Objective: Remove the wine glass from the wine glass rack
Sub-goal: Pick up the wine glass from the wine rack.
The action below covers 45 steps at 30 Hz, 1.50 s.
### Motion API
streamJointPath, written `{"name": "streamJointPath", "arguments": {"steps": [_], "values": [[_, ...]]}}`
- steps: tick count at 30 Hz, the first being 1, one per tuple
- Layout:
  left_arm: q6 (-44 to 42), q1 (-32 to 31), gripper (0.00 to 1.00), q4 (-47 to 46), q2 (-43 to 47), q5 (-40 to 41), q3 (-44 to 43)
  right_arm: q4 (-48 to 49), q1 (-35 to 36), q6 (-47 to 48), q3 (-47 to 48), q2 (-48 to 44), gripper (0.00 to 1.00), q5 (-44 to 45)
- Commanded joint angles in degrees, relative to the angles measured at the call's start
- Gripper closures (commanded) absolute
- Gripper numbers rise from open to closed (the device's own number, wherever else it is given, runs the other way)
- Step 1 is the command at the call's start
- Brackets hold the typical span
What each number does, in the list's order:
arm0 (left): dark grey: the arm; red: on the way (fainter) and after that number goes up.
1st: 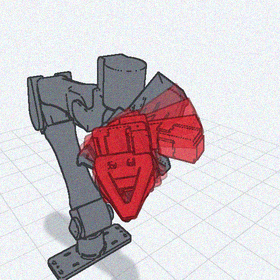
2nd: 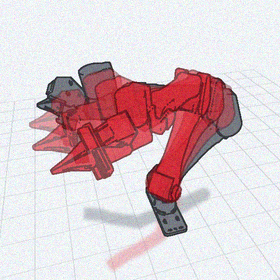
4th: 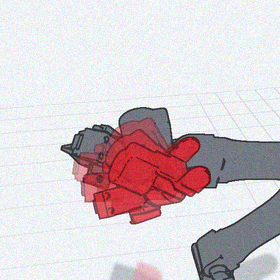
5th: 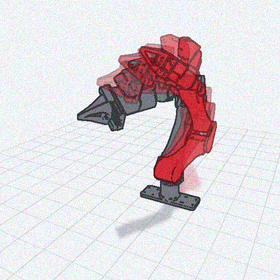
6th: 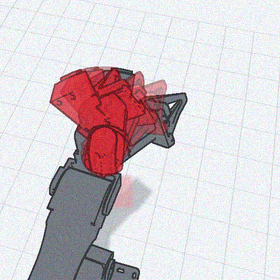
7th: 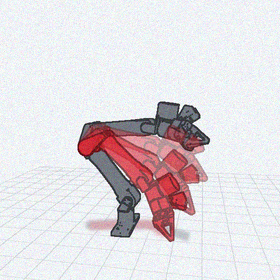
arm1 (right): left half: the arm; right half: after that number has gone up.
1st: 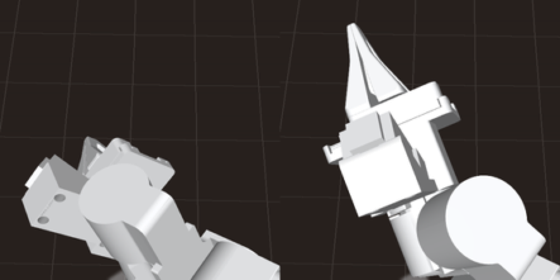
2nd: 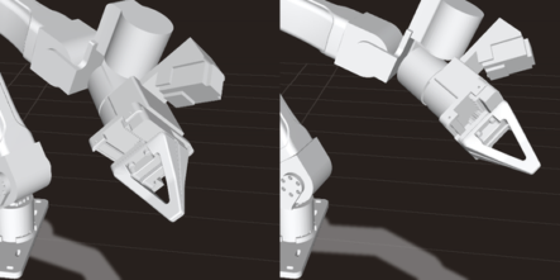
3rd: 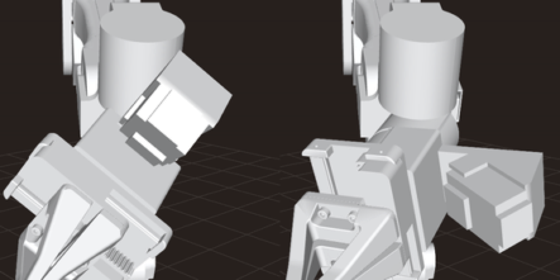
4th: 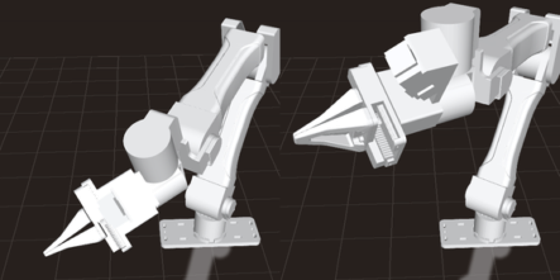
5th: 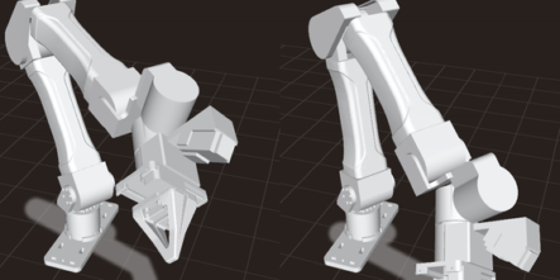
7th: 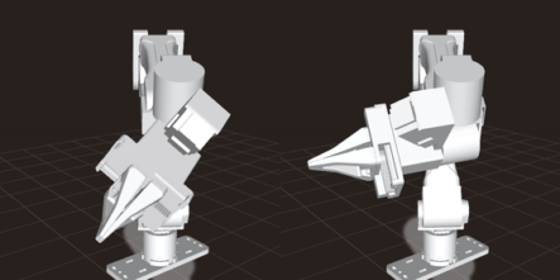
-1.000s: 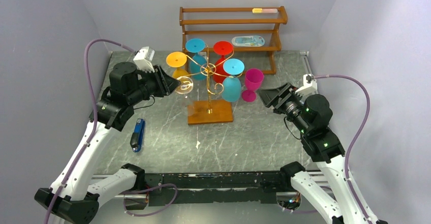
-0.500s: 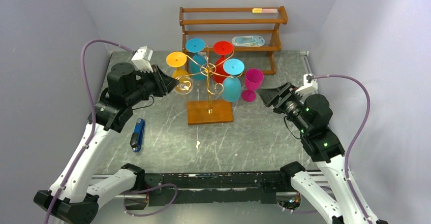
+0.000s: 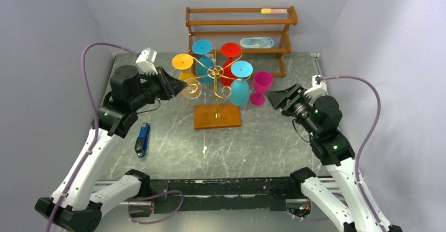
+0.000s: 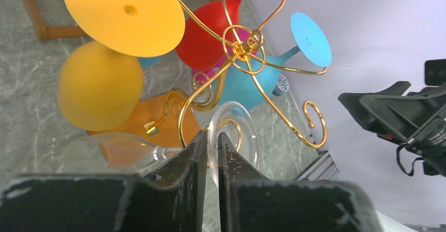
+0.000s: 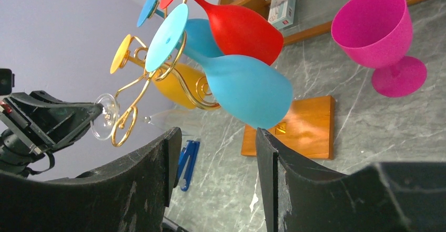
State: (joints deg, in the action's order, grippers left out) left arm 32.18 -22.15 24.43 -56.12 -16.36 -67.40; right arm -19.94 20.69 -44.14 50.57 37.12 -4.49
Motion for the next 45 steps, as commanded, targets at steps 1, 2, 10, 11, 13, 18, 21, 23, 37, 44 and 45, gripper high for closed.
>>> {"name": "streamJointPath", "arguments": {"steps": [1, 2, 10, 11, 13, 18, 21, 23, 37, 44, 45], "values": [[4.49, 0.49, 0.95, -2.51, 2.07, 0.75, 1.44, 1.2, -0.11, -1.39, 1.16, -0.38, 0.42, -0.91], [4.88, 0.45, 0.95, -2.54, 2.28, 1.41, 1.33, 1.0, -0.11, -1.39, 1.24, -0.65, 0.42, -0.69], [7.12, 0.44, 0.95, -4.74, 2.24, 1.22, 1.97, -2.73, -0.12, 0.47, 1.58, -4.73, 0.42, 4.31], [7.26, 0.44, 0.95, -5.27, 2.43, 0.8, 2.32, -3.29, -0.1, 0.69, 1.74, -5.07, 0.42, 5.44], [6.75, 0.44, 0.95, -5.51, 2.46, -0.46, 2.72, -3.81, -0.1, 1.05, 1.9, -5.51, 0.42, 6.61], [3.72, 0.44, 0.95, -2.49, 3.31, 0.03, 4.21, -0.67, -0.12, 4.18, 4.13, -4.56, 0.42, -6.43], [0.96, 0.44, 0.95, -1.1, 3.73, 0.49, 3.9, 9.12, -0.12, 0.76, 6.53, -4.18, 0.42, -25.18], [-0.6, 0.45, 0.95, 0.65, 2.72, 0.38, 2.62, 16.69, -0.12, -3.34, 5.95, -3.5, 0.41, -33.06], [1.16, 0.45, 0.95, -3.07, 3.0, 0.06, 4.22, 0.11, 3.23, 8.96, 28.04, 16.69, 0.34, -41.2], [2.41, 0.47, 0.95, -4.62, 2.81, -1.22, 5.13, -7.88, 18.41, 15.16, 34.69, 25.89, 0.33, -28.14], [2.66, 0.49, 0.95, -5.52, 3.16, -1.34, 5.56, -9.8, 21.77, 16.29, 36.28, 27.98, 0.32, -25.8]]}}
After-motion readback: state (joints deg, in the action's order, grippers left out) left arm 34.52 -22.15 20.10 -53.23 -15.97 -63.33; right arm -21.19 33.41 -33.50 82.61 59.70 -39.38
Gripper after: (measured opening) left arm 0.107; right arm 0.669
